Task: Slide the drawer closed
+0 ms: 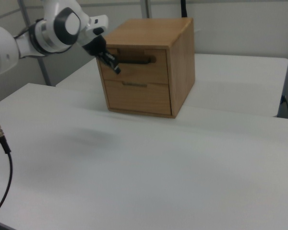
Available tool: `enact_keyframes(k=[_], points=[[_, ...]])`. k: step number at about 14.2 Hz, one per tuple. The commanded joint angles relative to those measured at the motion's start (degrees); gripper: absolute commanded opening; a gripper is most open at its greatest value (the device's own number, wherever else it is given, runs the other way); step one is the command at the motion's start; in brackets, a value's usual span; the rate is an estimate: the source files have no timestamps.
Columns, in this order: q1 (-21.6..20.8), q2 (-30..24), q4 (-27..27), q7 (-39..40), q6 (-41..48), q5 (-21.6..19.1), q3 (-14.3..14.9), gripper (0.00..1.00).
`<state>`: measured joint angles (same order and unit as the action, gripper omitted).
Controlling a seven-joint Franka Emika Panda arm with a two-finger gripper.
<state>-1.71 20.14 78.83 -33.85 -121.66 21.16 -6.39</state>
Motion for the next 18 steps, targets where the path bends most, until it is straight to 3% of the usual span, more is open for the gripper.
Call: enact_keyframes(k=[1,6,7,9,12,15,18], points=[[1.2,-9.2,7.1,2.0,12.5,-3.7,-2.0,0.0],[2.4,-23.0,15.1,15.9,26.6,-16.0,-0.5,0.08],[2.3,-25.7,18.1,16.4,27.3,-18.2,-0.1,0.16],[2.2,-28.1,21.6,16.5,26.7,-18.4,-0.1,0.49],[2.8,-27.2,21.3,16.4,25.9,-18.4,0.0,0.97],[3.9,-25.8,21.3,18.4,21.6,-17.7,0.0,1.0],[4.0,-25.4,21.2,27.0,21.6,-17.6,0.1,1.0]])
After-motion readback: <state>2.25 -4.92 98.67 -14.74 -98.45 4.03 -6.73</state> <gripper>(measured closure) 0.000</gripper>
